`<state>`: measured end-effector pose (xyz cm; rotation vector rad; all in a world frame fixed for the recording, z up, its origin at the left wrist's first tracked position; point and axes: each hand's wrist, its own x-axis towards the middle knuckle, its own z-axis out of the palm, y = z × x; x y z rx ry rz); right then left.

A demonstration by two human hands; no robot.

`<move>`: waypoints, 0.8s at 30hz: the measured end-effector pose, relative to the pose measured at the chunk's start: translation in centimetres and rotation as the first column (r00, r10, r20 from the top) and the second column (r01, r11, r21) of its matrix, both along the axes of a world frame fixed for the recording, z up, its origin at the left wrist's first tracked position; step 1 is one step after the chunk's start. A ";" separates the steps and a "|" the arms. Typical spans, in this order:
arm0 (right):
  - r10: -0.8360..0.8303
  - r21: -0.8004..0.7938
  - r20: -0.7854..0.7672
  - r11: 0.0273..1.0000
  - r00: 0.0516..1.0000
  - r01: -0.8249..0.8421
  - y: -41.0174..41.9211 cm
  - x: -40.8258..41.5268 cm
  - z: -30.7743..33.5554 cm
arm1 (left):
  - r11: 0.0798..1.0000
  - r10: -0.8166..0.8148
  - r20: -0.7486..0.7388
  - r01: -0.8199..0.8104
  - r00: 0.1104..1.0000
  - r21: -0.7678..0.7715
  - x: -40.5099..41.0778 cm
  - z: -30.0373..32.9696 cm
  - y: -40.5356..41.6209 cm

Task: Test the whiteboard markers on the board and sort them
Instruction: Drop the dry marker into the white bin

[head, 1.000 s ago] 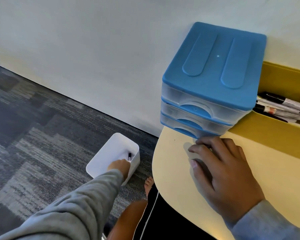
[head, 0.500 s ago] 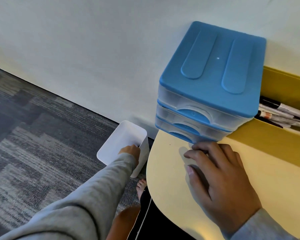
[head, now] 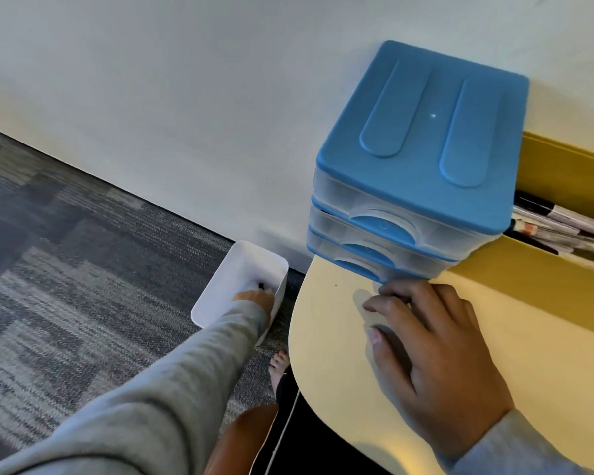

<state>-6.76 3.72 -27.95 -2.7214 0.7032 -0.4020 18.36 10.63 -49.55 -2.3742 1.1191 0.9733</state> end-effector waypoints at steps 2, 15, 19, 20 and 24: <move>0.004 -0.001 0.007 1.000 1.000 -0.004 0.0 -0.1 0.0 | 0.994 -0.100 -0.005 0.100 0.995 0.037 0.2 2.0 0.2; 0.044 0.019 0.105 0.999 0.993 -0.046 -0.4 -0.1 -0.1 | 0.811 -0.585 0.147 0.576 0.798 0.103 1.1 17.8 1.8; 0.085 0.168 0.178 0.979 0.980 -0.115 -1.6 -0.8 0.3 | 0.762 -0.647 0.205 0.630 0.734 0.151 -0.7 24.8 2.2; 0.087 0.184 0.194 0.975 0.977 -0.123 -2.0 -1.3 0.9 | 0.745 -0.666 0.211 0.646 0.715 0.165 -1.9 26.7 2.2; 0.106 0.201 0.190 0.969 0.976 -0.145 -3.7 -3.5 3.9 | 0.692 -0.721 0.179 0.707 0.669 0.145 -7.5 33.6 2.1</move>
